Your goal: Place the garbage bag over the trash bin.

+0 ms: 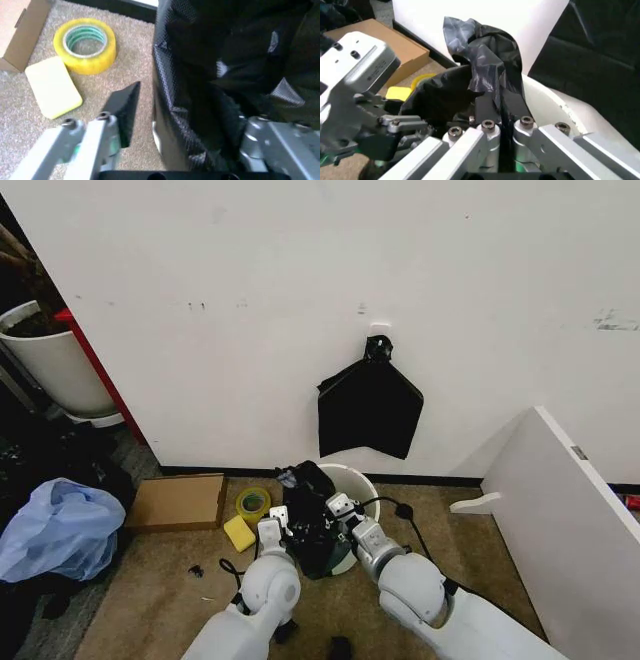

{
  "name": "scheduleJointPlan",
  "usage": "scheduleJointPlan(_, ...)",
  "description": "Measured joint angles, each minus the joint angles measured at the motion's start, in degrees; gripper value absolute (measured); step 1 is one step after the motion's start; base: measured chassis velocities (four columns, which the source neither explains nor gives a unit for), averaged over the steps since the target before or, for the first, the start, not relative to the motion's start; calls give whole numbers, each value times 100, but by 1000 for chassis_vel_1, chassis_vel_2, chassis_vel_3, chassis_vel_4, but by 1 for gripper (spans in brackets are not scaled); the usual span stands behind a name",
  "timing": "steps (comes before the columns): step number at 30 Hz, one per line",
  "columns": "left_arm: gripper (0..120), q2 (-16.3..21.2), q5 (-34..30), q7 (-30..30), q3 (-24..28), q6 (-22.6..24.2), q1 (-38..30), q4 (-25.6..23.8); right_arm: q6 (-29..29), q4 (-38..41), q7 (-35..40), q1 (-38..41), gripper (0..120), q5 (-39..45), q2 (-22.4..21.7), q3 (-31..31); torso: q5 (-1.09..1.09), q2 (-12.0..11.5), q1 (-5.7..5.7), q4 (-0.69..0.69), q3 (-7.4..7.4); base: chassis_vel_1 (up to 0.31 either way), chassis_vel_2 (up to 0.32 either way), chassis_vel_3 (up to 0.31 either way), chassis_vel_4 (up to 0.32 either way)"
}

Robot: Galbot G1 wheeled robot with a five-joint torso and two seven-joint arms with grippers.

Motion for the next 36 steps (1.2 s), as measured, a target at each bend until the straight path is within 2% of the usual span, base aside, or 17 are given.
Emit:
scheduleJointPlan(5, 26, 3, -141, -31, -17, 91, -93, 28, 10, 4, 3, -1, 0, 18, 22, 3, 0, 0, 0, 0, 0, 0, 0, 0, 0)
scheduleJointPlan(7, 23, 3, -168, -41, -19, 106, -111, 37, 14, 4, 7, 3, 0, 20, 24, 5, 0, 0, 0, 0, 0, 0, 0, 0, 0)
scheduleJointPlan(11, 6, 24, -186, -49, -49, 82, -129, 66, 40, 6, 39, 3, 0, 28, 31, 32, -1, 0, 0, 0, 0, 0, 0, 0, 0)
scheduleJointPlan(13, 3, 51, -181, -12, -83, -32, -73, 23, 51, 3, 76, -12, 0, 36, 44, 72, -1, 0, 0, -1, 0, 0, 0, 0, 0)
scheduleJointPlan(16, 3, 87, -173, 20, -139, -176, -4, -34, 51, -14, 147, -30, 0, 86, 60, 122, 0, 0, 0, 0, 0, 0, 0, 0, 0)
scheduleJointPlan(22, 3, 187, -109, 69, -349, -834, 165, -174, -16, 76, 577, -97, 0, 405, 44, 319, 1, 0, 1, 1, 0, 0, 0, 0, 0)
scheduleJointPlan(30, 2, 145, -23, 57, -374, -1490, 359, -356, -264, 150, 1178, -270, 0, 802, -14, 518, 0, 0, 0, 0, 0, 0, 0, 0, 0)
scheduleJointPlan(36, 2, 203, -26, 41, -379, -1747, 530, -627, -304, 26, 1376, -346, 0, 683, 9, 521, 0, 0, 1, 0, -1, 0, 0, 0, 0)
